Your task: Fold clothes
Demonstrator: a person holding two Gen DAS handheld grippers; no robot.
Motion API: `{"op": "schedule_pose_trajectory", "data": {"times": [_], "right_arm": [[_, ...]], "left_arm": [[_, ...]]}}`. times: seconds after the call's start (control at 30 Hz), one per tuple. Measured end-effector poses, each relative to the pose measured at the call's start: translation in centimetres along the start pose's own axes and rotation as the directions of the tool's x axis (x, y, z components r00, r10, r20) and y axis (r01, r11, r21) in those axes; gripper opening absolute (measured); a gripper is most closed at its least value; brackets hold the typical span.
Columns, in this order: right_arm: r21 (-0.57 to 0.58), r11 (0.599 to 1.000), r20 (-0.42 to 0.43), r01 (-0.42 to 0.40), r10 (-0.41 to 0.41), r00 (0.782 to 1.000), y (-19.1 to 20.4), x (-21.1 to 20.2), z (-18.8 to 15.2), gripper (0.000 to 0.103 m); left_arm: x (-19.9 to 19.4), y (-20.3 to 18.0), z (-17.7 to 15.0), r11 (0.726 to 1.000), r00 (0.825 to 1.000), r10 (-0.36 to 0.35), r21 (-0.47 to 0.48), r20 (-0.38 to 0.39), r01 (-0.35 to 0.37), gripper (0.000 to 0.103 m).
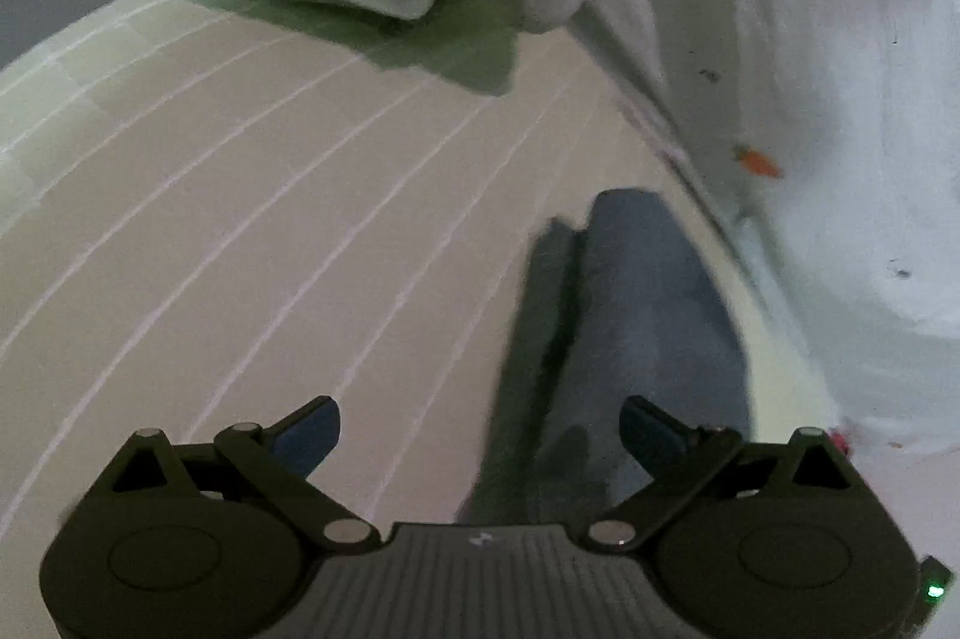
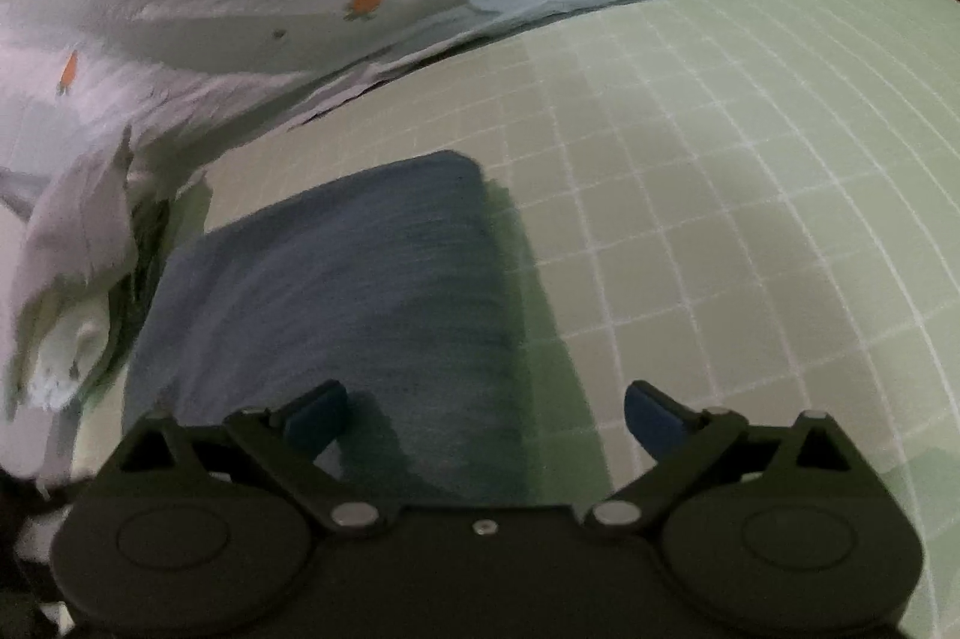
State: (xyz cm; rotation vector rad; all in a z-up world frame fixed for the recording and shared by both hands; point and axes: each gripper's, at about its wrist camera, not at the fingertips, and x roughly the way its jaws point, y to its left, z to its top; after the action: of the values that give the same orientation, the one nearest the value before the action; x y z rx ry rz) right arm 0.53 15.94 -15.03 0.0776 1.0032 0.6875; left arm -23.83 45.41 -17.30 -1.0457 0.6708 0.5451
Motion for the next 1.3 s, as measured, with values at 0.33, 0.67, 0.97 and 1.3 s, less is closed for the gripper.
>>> {"op": "schedule_pose_trajectory", "data": {"times": [0.33, 0.67, 0.97, 1.3], "right_arm": [[-0.008, 0.998, -0.090, -0.058, 0.057, 0.994, 0.9, 3.7, 2.4, 0.101], [0.164, 0.970, -0.130, -0.178, 0.200, 0.971, 0.0, 4.1, 2.7, 0.048], [-0.006, 0.963, 0.019, -0.271, 0.271, 0.962, 4.8, -1.9, 3.7, 0.025], [-0.196, 0.865, 0.109, -0.462, 0.487, 0.867, 14.3, -4.8, 11.1, 0.025]], "left_arm": [[6.8, -3.3, 2.4, 0.982, 0.988, -0.055, 0.169, -0.145, 0.079, 0.102], [7.8, -6.3, 0.9, 0.941, 0.982, -0.075, 0.313, -0.172, 0.126, 0.054], [3.0, -4.9, 2.3, 0.971, 0.986, -0.154, 0.177, -0.060, 0.162, 0.028], [-7.9, -7.1, 11.1, 0.957, 0.948, -0.199, 0.260, 0.249, 0.133, 0.028]]}}
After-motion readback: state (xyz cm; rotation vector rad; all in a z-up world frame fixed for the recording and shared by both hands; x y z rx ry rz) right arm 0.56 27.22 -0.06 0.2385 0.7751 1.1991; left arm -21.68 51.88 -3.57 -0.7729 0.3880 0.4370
